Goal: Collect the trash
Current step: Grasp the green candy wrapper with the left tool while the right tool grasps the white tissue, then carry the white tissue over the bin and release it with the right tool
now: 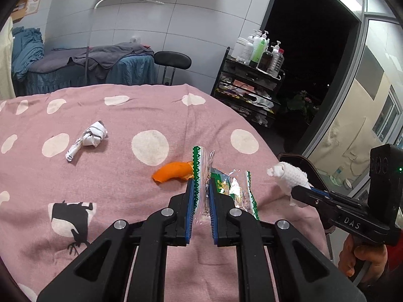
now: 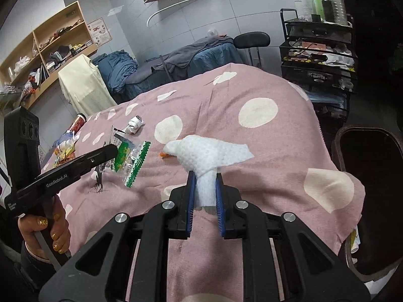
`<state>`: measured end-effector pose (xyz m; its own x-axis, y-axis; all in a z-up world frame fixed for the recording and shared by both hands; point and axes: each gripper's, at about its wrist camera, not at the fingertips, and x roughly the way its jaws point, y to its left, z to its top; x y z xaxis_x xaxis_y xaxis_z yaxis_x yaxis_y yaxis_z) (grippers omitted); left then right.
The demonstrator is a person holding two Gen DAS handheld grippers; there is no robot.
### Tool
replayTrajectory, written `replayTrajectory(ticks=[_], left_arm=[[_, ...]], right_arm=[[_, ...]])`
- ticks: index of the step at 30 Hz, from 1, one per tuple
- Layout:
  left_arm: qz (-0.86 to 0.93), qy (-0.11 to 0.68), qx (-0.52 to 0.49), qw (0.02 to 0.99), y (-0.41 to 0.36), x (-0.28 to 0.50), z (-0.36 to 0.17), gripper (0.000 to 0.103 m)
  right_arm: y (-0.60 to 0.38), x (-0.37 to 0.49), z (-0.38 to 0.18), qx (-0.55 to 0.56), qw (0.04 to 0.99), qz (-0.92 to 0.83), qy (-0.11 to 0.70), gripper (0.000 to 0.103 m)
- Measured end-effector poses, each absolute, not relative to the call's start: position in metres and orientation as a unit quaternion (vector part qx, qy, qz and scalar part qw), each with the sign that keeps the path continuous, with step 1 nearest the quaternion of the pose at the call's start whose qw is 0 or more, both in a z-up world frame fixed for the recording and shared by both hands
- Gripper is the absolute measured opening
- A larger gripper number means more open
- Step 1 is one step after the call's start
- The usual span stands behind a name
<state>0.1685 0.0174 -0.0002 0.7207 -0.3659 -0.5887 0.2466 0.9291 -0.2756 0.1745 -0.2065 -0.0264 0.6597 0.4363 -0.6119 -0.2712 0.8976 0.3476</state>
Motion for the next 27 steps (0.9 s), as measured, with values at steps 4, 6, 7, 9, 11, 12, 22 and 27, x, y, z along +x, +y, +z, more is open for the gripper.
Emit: replayTrajectory(ticks=[4,6,7,9,11,12,22,27], left_arm=[[-0.184,0.334,-0.088,0.920,0.000,0.165,0.000,0.012],[-0.193,0.334,-0.087,0.918,-0.009,0.164,0.000,0.012],[-0.199,0.335,-0.086,0.917,-0.015,0.164,0.000,0.012],[-0.207,0.334,-0.084,0.916,-0.023,0.163,0.001,0.012],[-0.217,0.334,-0.079,0.914,-0.032,0.162,0.001,0.012],[-0.222,0.334,-0.077,0.913,-0.036,0.161,0.002,0.012],[-0.261,0.339,-0.061,0.902,-0.075,0.160,0.003,0.012],[-0.276,0.335,-0.050,0.899,-0.091,0.159,0.006,0.012]], right_arm=[[-0.233,0.164,-0.024,0.129,0.912,0.169,0.350,0.016],[-0.246,0.159,-0.023,0.137,0.916,0.156,0.344,0.016],[-0.252,0.157,-0.022,0.140,0.917,0.150,0.342,0.016],[-0.268,0.153,-0.022,0.149,0.920,0.133,0.337,0.016],[-0.281,0.149,-0.021,0.157,0.922,0.118,0.333,0.016],[-0.289,0.147,-0.021,0.161,0.924,0.108,0.330,0.016],[-0.349,0.135,-0.029,0.190,0.926,0.035,0.325,0.016],[-0.368,0.136,-0.036,0.195,0.924,0.002,0.327,0.016]])
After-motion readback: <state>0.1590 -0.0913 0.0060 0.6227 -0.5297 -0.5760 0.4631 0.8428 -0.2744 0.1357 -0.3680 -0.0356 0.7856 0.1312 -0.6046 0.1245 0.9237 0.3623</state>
